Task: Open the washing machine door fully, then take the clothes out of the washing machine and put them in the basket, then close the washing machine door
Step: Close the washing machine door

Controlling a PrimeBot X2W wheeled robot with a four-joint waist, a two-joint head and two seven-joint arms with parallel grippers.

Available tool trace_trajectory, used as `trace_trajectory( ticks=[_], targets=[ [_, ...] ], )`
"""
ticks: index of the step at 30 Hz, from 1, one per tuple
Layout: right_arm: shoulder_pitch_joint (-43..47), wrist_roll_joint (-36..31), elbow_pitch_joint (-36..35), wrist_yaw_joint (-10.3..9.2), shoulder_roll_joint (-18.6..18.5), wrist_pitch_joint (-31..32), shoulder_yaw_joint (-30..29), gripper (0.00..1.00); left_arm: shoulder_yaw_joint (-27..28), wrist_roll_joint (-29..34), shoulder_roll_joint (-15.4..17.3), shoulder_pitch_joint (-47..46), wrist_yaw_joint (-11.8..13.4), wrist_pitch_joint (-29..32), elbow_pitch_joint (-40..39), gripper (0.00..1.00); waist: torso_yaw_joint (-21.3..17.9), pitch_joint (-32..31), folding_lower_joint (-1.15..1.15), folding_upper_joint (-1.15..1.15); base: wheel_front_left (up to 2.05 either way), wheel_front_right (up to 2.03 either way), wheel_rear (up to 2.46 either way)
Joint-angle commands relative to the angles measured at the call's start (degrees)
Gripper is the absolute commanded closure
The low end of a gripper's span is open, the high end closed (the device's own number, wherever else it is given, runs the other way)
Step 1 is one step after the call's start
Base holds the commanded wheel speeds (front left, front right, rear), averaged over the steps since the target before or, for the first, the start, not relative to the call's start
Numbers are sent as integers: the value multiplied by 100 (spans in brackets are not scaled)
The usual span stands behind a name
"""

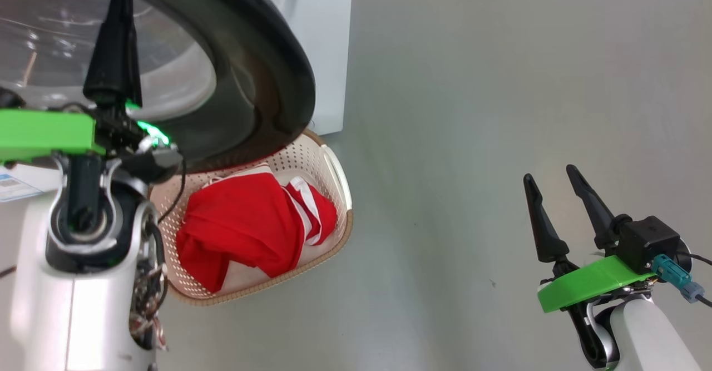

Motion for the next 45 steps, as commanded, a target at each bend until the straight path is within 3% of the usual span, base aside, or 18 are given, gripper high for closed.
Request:
trace_trajectory(
  ticks=[1, 9, 10, 11, 12, 23, 28, 33, 42, 45],
  targets=[
    [-106, 41, -154, 2, -29, -37, 112, 0, 134, 76, 109, -294, -106, -21, -16, 100, -36, 94, 0, 0, 0, 0, 0],
    [-127, 38, -125, 2, -36, -37, 100, 0, 148, 99, 115, -467, -328, -45, 337, 100, -56, 63, 0, 0, 0, 0, 0],
    [-117, 38, -115, 2, -36, -37, 96, 0, 162, 101, 114, -425, -369, -62, 383, 80, -50, 23, 0, 0, 0, 0, 0],
    [-105, 39, -107, 2, -35, -37, 95, 0, 166, 99, 114, -365, -406, -63, 420, 50, -45, -19, 0, 0, 0, 0, 0],
    [-95, 41, -103, 2, -37, -37, 97, 0, 150, 122, 130, -289, -446, -47, 447, 0, -39, -64, 0, 0, 0, 0, 0],
    [86, 13, -294, 2, -71, -37, 129, 0, 7, 1070, 560, 925, -1127, -456, 460, 0, 144, -665, 0, 0, 0, 0, 0],
    [255, -40, -482, 2, -72, -37, 167, 0, -414, 2538, 1096, 1659, -1276, -1092, 393, 0, 241, -1010, 0, 0, 0, 0, 0],
    [406, -107, -627, 2, -86, -37, 213, 0, -509, 3784, 1379, 2405, -1307, -1442, 183, 0, 242, -1325, 0, 0, 0, 0, 0],
    [762, -176, -834, 2, -71, -37, 150, 0, 192, 6414, 1186, 3592, -1158, -1486, -506, 0, 329, -1747, 0, 0, 0, 0, 0],
    [860, -202, -928, 2, -65, -37, 101, 0, 295, 6858, 1039, 3858, -1229, -1487, -641, 0, 350, -1831, 0, 0, 0, 0, 0]
  ],
)
